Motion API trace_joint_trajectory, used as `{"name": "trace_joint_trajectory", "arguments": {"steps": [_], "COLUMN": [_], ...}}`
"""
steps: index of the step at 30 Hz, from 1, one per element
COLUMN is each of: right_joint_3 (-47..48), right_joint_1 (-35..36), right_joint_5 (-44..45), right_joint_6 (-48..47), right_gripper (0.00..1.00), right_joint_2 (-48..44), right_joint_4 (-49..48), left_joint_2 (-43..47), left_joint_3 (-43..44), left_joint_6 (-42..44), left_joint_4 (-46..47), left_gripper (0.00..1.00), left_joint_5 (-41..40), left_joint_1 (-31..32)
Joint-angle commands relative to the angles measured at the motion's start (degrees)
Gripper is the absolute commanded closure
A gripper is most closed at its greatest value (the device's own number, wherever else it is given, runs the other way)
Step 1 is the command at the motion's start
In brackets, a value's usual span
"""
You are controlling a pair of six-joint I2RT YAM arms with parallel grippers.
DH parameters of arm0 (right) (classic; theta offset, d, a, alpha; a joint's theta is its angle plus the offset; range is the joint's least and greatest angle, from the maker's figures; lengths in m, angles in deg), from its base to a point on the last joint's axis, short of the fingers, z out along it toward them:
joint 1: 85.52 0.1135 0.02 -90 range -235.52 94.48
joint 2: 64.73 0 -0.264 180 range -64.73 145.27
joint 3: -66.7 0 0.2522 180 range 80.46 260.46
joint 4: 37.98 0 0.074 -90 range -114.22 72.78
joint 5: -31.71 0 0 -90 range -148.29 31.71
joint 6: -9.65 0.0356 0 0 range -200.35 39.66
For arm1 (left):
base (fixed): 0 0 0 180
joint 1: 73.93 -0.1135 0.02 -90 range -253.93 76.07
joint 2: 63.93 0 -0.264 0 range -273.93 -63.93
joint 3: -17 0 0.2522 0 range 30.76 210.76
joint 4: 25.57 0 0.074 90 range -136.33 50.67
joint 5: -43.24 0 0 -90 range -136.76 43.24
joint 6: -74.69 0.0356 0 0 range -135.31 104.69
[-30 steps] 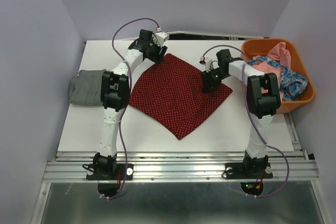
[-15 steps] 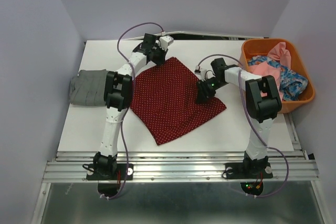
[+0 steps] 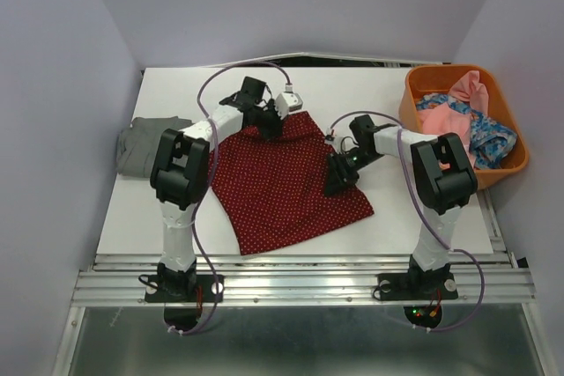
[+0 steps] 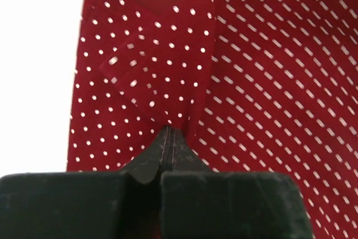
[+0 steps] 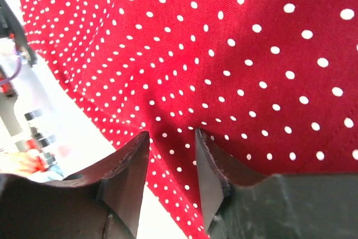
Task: Fold and stack the skirts
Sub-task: Flatten the skirt out
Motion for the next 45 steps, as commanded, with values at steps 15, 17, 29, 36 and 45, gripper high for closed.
{"name": "trace_joint_trajectory", "arguments": {"steps": [15, 17, 29, 36, 45], "right_joint_3": [15.12, 16.35, 15.31, 11.0, 5.99], "right_joint_1": [-8.71, -8.71, -6.69, -6.16, -3.7], "right_joint_5": [3.23, 2.89, 7.36, 9.65, 9.65], "right_joint_6": [9.38, 12.88, 14.67, 12.11, 10.96], "right_gripper": [0.38, 0.39, 0.48, 0.5, 0.51], "right_joint_2": [-4.59, -2.57, 1.93, 1.57, 1.83], "right_joint_4": [-3.82, -5.31, -12.35, -11.12, -9.45], "left_joint_2": [23.66, 25.68, 14.28, 3.73, -5.77], "left_joint_3": [-34.94, -35.21, -8.53, 1.51, 10.31], "left_joint_6": [21.59, 21.42, 7.97, 12.88, 16.76], "left_joint_4": [18.77, 18.34, -1.16, -6.43, -12.33], "left_gripper": [0.53, 0.54, 0.49, 0.47, 0.43], "left_joint_5": [-4.83, -4.92, 0.34, 2.11, 3.25], "left_joint_1": [11.05, 10.96, 5.6, 7.53, 9.82]}}
